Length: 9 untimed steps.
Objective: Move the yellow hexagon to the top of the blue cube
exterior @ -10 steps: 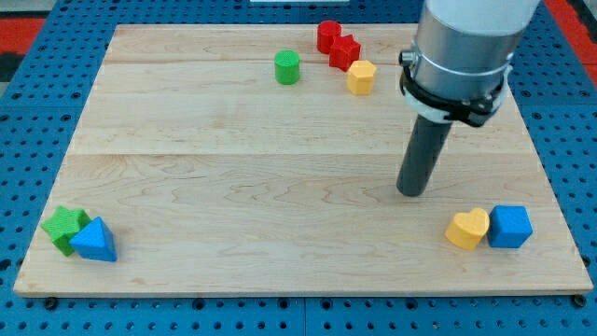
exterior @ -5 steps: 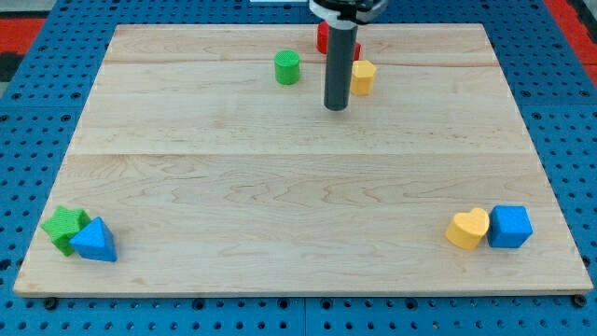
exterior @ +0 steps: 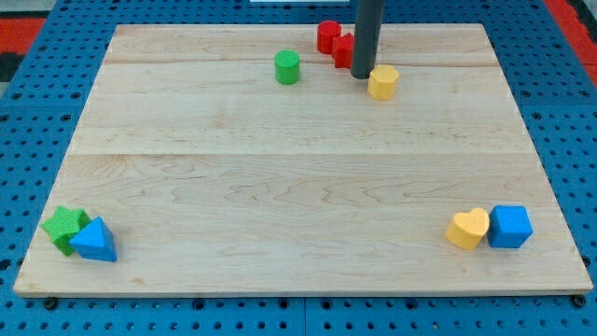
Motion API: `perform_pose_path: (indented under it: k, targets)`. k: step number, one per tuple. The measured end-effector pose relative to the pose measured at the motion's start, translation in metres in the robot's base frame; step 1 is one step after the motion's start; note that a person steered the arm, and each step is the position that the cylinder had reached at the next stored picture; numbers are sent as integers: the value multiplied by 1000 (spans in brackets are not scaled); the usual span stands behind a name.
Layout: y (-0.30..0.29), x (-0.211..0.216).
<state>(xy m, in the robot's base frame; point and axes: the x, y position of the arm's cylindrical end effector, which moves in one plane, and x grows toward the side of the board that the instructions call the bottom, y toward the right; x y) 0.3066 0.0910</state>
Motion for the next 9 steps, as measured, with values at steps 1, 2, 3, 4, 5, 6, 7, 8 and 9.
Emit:
perform_pose_path:
  k: [1,2,3,4,5,6,7,8,9]
  targets:
    - [22,5]
    - [35,4]
    - [37,10]
    - [47,16]
    - [67,16]
    - [78,18]
    - [79,26]
    - [83,38]
    - [102,41]
